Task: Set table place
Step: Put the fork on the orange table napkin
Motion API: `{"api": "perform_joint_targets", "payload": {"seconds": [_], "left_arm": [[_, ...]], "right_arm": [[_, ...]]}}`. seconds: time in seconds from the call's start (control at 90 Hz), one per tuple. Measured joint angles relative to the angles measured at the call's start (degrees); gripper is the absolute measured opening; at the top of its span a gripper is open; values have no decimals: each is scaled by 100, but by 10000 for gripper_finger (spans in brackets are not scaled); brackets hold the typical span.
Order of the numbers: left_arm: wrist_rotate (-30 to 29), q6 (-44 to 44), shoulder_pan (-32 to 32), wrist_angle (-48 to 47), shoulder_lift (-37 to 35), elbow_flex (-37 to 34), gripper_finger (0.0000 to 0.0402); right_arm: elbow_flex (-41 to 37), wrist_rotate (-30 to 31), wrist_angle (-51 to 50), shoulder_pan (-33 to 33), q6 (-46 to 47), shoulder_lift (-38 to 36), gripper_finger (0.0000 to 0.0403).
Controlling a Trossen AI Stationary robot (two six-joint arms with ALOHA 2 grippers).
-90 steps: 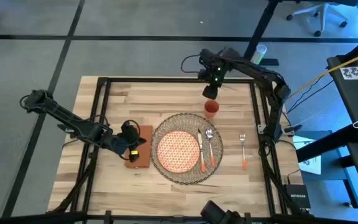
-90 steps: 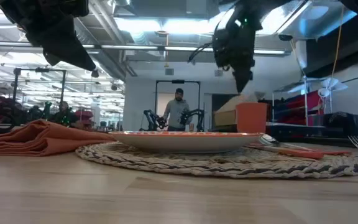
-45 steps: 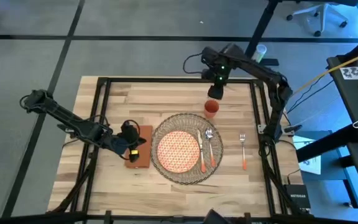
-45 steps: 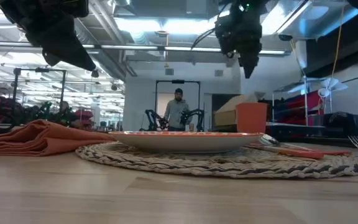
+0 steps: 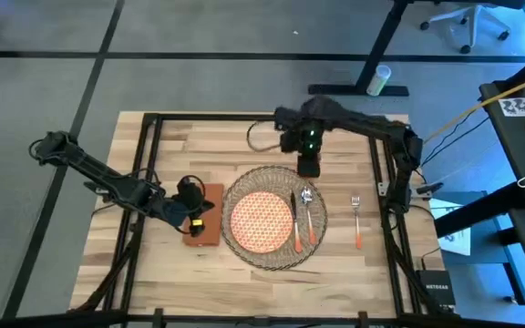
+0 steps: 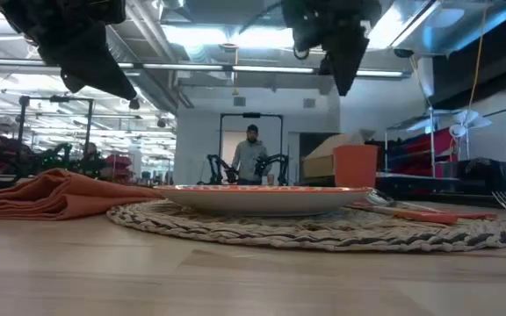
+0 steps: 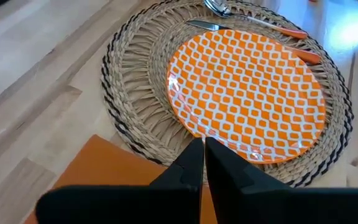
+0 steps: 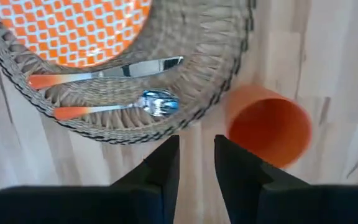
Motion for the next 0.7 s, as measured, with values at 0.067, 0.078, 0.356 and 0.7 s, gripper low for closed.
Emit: {"api": "perform_joint_targets", "payload": {"seconds": [0.067, 0.078, 0.356, 0.7], "left_arm": [[0, -4, 0, 4, 1, 0, 0], [0, -11, 0, 4, 0, 0, 0], [2, -149, -2, 9, 0, 0, 0], [4, -126, -38, 346, 0, 0, 0]], "right_arm": [[0, 11, 17, 307, 212, 0, 85], [0, 11, 25, 364, 263, 0, 85], [0, 158, 625, 1598, 1231, 0, 85], [-45, 956, 894, 2525, 2851, 0, 85]]}}
